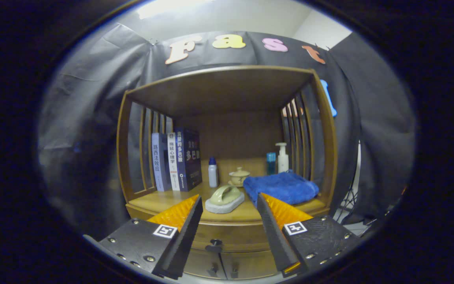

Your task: Pull open the drawer, take out the items inside it, and place them on the countertop above the cabinet.

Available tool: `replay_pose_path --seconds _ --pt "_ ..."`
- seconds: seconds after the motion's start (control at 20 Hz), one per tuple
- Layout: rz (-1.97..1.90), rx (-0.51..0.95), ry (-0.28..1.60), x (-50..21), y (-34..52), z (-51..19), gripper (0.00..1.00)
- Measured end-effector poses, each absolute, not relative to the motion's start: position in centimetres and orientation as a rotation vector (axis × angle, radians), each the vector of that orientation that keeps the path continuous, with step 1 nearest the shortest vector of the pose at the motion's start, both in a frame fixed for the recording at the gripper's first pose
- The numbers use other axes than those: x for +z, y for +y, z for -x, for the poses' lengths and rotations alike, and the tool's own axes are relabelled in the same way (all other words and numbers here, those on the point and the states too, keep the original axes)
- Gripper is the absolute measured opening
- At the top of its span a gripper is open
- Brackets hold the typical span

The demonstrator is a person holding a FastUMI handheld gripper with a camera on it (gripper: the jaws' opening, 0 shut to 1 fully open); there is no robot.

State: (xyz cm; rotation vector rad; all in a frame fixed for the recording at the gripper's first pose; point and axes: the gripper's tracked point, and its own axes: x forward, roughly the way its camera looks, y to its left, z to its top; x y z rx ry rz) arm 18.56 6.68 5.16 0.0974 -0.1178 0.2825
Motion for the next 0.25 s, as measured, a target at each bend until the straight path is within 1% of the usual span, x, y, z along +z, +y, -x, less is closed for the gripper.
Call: replay_pose_path --seconds 0.15,0.25 --pt "-0.076 0.367 -0.132 6.6 5.2 -16.4 0.83" --pt "-0.057 0.367 -0.132 6.6 3.0 -16.3 0.83"
